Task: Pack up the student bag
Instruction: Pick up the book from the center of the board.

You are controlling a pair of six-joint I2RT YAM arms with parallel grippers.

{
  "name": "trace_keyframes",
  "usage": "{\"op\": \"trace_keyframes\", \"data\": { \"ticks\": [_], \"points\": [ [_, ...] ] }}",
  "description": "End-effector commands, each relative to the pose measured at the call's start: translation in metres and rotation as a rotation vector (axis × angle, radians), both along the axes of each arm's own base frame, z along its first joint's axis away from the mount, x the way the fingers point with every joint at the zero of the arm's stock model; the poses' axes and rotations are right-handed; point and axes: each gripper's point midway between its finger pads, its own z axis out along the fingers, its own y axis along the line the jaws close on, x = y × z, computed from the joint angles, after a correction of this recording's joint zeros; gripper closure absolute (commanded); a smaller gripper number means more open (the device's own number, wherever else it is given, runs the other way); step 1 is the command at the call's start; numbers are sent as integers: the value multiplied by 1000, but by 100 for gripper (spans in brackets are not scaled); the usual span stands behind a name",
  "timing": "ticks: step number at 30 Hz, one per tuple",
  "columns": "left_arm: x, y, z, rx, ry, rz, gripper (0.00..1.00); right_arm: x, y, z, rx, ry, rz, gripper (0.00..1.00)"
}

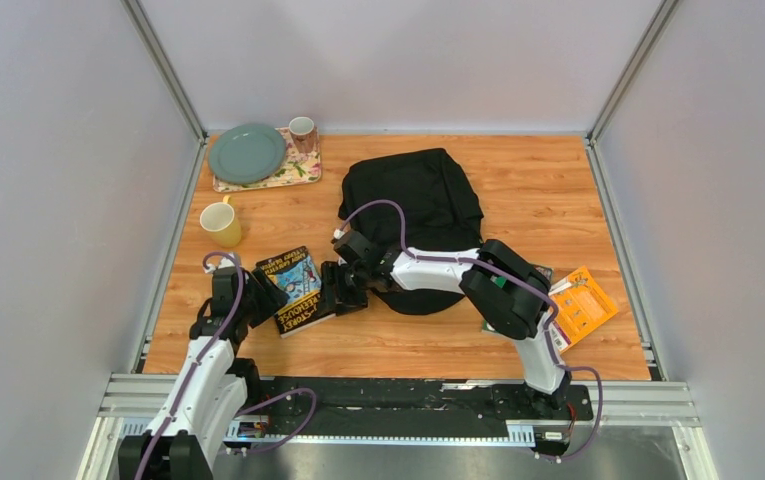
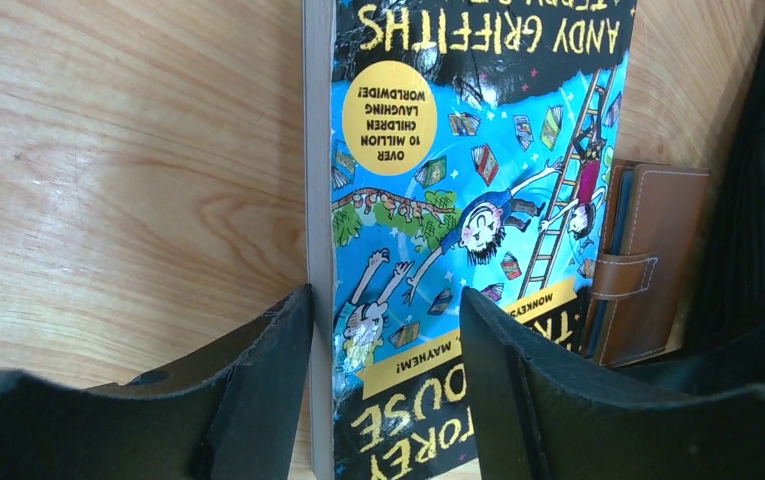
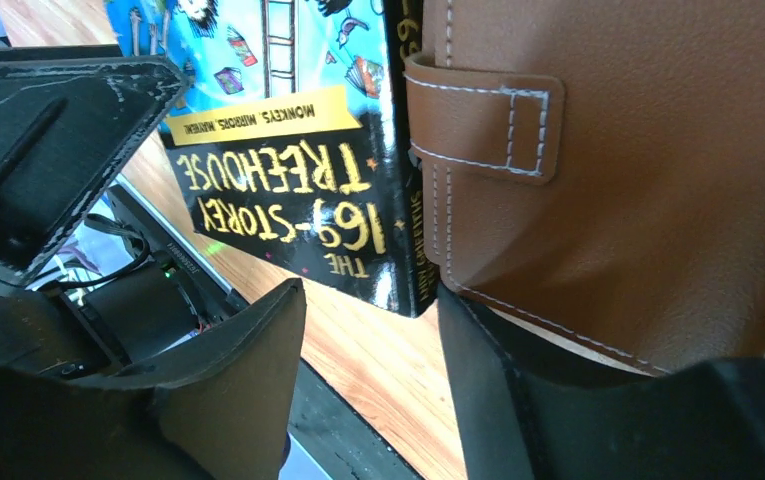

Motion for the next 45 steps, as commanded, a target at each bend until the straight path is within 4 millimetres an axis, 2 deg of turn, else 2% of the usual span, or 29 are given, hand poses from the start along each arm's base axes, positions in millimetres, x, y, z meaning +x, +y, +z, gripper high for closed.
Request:
{"op": "trace_keyframes", "data": {
  "ticks": [1, 5, 8, 10, 12, 13, 18, 23, 24, 26, 30, 33, 35, 36, 38, 43, 45],
  "points": [
    [-11, -4, -8, -30, 45, -3, 37, 2, 13, 4, 19, -19, 23, 45],
    [-11, -7, -6, -42, 38, -19, 41, -4, 23, 9, 69, -14, 47, 47],
    [-12, -14, -7, -74, 30, -45, 44, -5, 26, 4, 71, 14, 33, 39],
    [-12, -20, -6, -100, 19, -60, 47, -5, 27, 2, 71, 19, 33, 39],
    [-13, -27, -5, -138, 9, -77, 51, -5, 27, 2, 73, 18, 35, 44],
    [-11, -29, -3, -151, -4, -85, 57, -5, 27, 2, 73, 16, 34, 49],
    [-10, -39, 8, -212, -45, -109, 70, -7, 27, 1, 64, 20, 47, 54],
    [-7, -44, 20, -242, -77, -113, 70, -10, 29, -2, 53, 24, 63, 52],
    [-8, -45, 20, -246, -80, -118, 67, -9, 29, -2, 53, 23, 61, 52],
    [-8, -44, 19, -247, -77, -113, 63, -8, 29, -2, 53, 22, 58, 51],
    [-12, -47, 13, -259, -62, -121, 63, -9, 30, -3, 51, 26, 64, 50],
    [-15, -46, 9, -256, -53, -118, 71, -9, 30, -2, 53, 23, 66, 50],
    [-15, -46, 9, -256, -58, -120, 82, -9, 30, -1, 52, 22, 67, 50],
    [-16, -46, 8, -256, -53, -120, 92, -9, 30, 0, 53, 21, 67, 50],
    [-15, -44, 9, -242, -55, -112, 100, -9, 30, 0, 54, 18, 69, 50],
    [-14, -35, 10, -182, -47, -102, 100, -10, 32, 8, 81, 12, 81, 47],
    [-12, -29, 17, -145, -58, -93, 100, -12, 32, 19, 109, 4, 97, 39]
  ]
}}
